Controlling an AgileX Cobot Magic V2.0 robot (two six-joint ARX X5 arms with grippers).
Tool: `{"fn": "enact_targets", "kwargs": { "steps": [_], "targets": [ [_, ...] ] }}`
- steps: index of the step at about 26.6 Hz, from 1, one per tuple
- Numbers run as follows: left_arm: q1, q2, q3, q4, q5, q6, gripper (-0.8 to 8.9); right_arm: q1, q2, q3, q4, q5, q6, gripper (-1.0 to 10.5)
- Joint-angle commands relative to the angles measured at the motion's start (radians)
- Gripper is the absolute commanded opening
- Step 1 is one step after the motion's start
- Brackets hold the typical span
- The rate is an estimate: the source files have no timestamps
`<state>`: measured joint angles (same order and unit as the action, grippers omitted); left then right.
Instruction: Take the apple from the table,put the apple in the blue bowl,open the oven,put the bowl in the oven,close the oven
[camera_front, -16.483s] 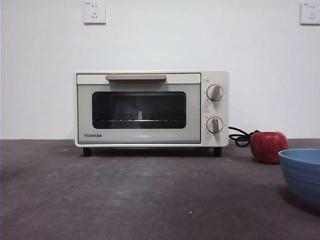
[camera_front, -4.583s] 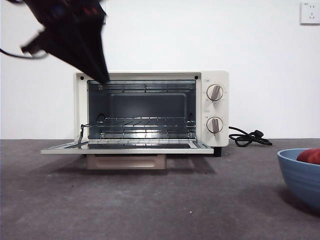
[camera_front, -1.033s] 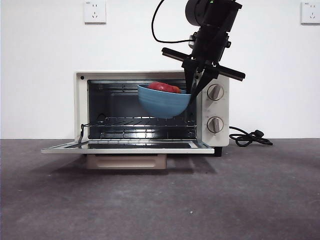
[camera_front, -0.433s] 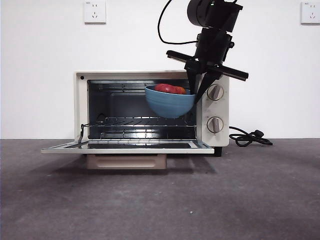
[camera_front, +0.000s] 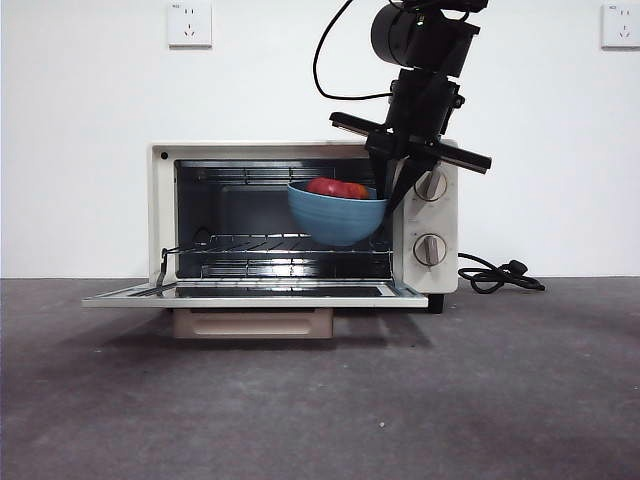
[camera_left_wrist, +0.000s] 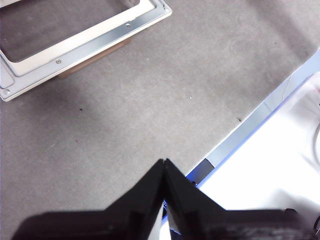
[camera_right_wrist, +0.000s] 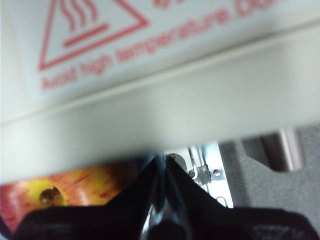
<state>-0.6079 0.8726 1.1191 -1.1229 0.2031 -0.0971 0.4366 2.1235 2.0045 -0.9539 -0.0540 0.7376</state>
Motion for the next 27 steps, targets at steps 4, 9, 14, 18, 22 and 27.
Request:
{"fn": "enact_targets", "kwargs": {
  "steps": [4,9,14,18,22,27],
  "targets": [
    [-0.002,-0.005,-0.005,-0.008,0.005,0.011,-0.04,0.001,0.007,0.008,0.013,-0.005,0.012,0.1],
    [-0.002,-0.006,-0.005,-0.014,0.005,0.011,-0.04,0.001,0.007,0.008,0.011,0.002,0.012,1.4],
    [-0.002,-0.007,-0.005,-0.014,0.005,0.011,-0.04,0.001,0.007,0.008,0.015,0.003,0.005,1.9],
    [-0.002,-0.007,-0.005,-0.013,0.005,0.011,-0.04,0.002,0.007,0.008,0.025,0.006,-0.021,1.9],
    [-0.002,-0.007,-0.005,-0.014,0.005,0.011,-0.04,0.002,0.005,0.009,0.020,0.021,-0.046,1.9],
    [-0.002,-0.007,-0.005,-0.013,0.005,0.011,-0.04,0.002,-0.007,0.011,0.019,0.048,-0.087,1.9]
  ]
}}
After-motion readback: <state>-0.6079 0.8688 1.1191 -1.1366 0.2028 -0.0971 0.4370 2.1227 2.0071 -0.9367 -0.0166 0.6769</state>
